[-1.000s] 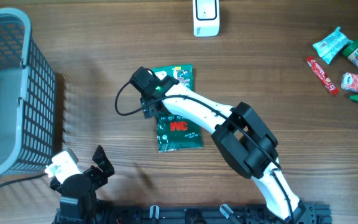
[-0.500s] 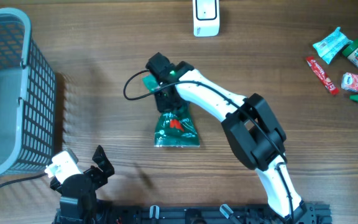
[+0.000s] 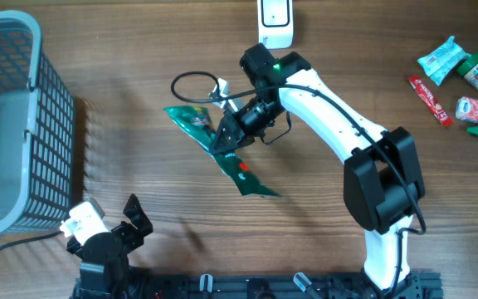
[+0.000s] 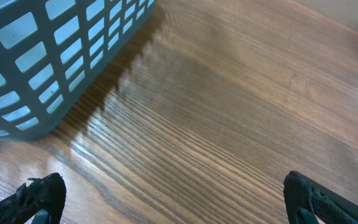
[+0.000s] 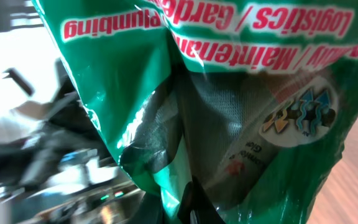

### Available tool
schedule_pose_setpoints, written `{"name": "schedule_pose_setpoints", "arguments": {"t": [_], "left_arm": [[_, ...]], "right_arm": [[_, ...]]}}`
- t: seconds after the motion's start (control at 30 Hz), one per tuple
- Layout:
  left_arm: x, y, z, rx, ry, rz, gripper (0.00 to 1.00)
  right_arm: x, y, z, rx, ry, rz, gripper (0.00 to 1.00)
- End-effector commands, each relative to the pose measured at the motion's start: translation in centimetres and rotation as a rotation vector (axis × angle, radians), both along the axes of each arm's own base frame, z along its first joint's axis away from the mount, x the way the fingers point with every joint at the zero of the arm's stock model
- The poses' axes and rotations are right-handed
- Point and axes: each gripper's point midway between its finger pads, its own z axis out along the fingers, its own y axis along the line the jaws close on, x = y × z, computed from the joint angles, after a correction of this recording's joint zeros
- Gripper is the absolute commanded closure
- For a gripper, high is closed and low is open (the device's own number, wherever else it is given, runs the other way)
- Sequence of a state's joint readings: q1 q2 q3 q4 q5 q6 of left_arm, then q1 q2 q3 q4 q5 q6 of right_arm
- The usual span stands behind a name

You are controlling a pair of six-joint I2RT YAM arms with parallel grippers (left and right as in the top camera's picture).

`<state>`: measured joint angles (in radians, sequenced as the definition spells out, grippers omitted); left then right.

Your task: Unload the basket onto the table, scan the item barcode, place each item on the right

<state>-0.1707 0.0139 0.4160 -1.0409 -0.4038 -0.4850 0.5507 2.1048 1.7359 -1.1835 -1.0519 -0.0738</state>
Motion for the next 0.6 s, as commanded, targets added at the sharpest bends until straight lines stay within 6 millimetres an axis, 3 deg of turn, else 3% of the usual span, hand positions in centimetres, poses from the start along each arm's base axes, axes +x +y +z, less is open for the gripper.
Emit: {"name": "schedule_pose_setpoints", "arguments": {"t": [0.0, 0.1, 0.13, 0.2, 0.23, 0.3, 0.37, 0.43, 0.47, 0.5, 0.57], "left_arm": [[0.0, 0.3, 0.0, -0.001, -0.008, 0.021, 0.0], [0.0, 0.3, 0.0, -0.001, -0.009, 0.021, 0.0], [0.0, 0.3, 0.0, -0.002, -0.009, 0.021, 0.0], [0.0, 0.3, 0.0, -0.001, -0.009, 0.021, 0.0], [0.0, 0.3, 0.0, -0.001, -0.009, 0.021, 0.0], [0.0, 0.3, 0.0, -0.001, -0.008, 0.021, 0.0], [0.0, 0.3, 0.0, -0.002, -0.009, 0.021, 0.0], [0.0, 0.3, 0.0, -0.002, -0.009, 0.021, 0.0], [0.0, 0.3, 0.0, -0.001, -0.008, 0.021, 0.0], [0.0, 0.3, 0.0, -0.001, -0.008, 0.021, 0.0], [0.0, 0.3, 0.0, -0.001, -0.008, 0.021, 0.0]], "right_arm": [[-1.7, 1.5, 4.7, 0.261, 0.125, 0.031, 0.96], [-1.6, 1.4, 4.2, 0.203, 0.162, 0.006, 0.96], [-1.1, 1.2, 2.8, 0.144, 0.093, 0.007, 0.96], [2.1, -0.4, -2.6, -0.13, -0.17, -0.019, 0.95], [4.1, -2.2, -5.3, -0.326, -0.275, -0.074, 0.96], [7.5, -5.9, -8.5, -0.655, -0.411, -0.234, 0.96], [9.3, -8.7, -10.1, -0.849, -0.511, -0.346, 0.96], [9.0, -8.7, -10.9, -0.848, -0.516, -0.333, 0.94], [8.5, -8.3, -11.3, -0.83, -0.483, -0.336, 0.66], [8.1, -7.9, -11.3, -0.805, -0.458, -0.328, 0.43], [7.9, -7.4, -11.0, -0.779, -0.442, -0.324, 0.19]]}}
